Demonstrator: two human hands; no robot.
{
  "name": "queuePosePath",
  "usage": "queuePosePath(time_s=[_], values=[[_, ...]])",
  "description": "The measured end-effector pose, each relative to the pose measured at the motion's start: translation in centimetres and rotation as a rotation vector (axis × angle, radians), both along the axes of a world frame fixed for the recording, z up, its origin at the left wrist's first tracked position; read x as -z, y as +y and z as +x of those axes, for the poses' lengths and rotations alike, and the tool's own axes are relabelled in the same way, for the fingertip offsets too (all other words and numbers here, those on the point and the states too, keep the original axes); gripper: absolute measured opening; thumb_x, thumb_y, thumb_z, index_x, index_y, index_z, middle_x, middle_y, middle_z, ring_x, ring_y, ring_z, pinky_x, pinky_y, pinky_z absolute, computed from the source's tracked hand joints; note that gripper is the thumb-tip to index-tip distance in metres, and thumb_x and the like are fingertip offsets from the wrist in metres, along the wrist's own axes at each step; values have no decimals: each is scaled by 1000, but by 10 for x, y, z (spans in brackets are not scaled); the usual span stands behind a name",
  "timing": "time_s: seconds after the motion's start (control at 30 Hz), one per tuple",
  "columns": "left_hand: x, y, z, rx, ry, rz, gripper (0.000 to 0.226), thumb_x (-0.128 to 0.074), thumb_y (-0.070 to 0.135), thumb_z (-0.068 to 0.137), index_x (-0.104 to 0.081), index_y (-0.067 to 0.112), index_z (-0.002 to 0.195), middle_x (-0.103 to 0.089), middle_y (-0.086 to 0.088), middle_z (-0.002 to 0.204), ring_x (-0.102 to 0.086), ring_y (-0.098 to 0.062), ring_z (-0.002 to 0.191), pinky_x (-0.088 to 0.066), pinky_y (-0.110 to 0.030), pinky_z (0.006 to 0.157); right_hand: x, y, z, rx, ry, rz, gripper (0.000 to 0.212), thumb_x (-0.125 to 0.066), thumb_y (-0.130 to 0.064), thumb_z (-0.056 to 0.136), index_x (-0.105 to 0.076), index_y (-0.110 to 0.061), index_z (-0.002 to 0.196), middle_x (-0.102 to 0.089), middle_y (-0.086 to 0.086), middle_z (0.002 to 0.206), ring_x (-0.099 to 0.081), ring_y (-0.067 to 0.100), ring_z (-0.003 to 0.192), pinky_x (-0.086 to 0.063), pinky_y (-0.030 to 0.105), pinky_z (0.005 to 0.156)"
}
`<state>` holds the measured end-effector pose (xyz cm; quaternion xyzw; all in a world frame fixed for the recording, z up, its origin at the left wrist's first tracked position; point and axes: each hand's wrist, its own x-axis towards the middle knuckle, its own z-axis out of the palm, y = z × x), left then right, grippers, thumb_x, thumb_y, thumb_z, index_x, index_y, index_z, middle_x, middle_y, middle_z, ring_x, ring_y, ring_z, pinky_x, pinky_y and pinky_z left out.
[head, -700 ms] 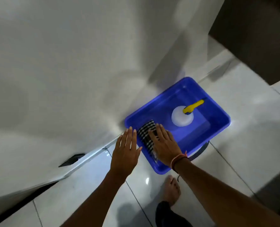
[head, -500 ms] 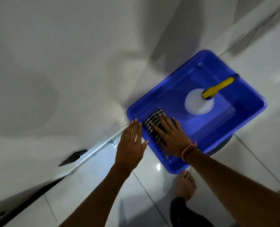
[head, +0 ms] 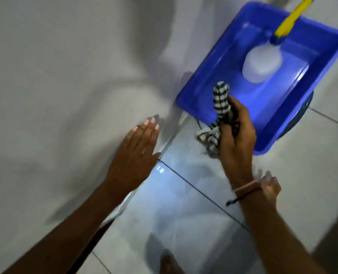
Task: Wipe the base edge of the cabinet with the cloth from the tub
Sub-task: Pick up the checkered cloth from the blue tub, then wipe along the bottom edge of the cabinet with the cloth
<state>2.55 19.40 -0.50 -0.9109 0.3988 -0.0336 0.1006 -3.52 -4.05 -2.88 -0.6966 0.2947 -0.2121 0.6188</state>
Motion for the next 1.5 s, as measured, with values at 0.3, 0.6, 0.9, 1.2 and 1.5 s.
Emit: queuePosePath(time_s=[0.3,0.6,0.9,1.2,1.5], values=[[109,20,22,297,-324,206,61,-55,12,106,-38,-10,160,-37,-29,166,-34,-41,155,-21,-56,129,230,239,-72,353,103,874,65,-46,17,97,-68,-31,134,-69,5,100,-56,11,63,-58,29,62],[132,18,37,354,-614,560,65,-36,20,109,-24,-13,163,-25,-31,170,-25,-43,158,-18,-60,128,337,108,96,81,32,257,50,-39,16,101,-36,13,151,-34,31,162,-35,38,154,-22,27,129],[136,23,37,355,-679,538,65,-38,21,106,-31,-10,162,-32,-28,169,-32,-39,156,-26,-58,129,346,236,-6,-303,78,344,56,-46,-17,108,-28,-4,160,-21,16,171,-24,22,159,-14,22,128],[142,53,9,292,-682,358,50,-34,6,110,-46,-10,156,-44,-26,162,-42,-38,151,-30,-54,126,330,107,106,-147,44,248,59,-40,-22,111,-19,1,162,-21,20,171,-27,29,158,-20,33,130],[144,76,-9,240,-667,324,49,-28,1,113,-42,-10,158,-38,-28,165,-37,-40,153,-25,-53,127,330,218,21,-320,113,314,70,-45,-21,109,-4,-2,163,-2,15,174,-11,23,162,-6,24,130]])
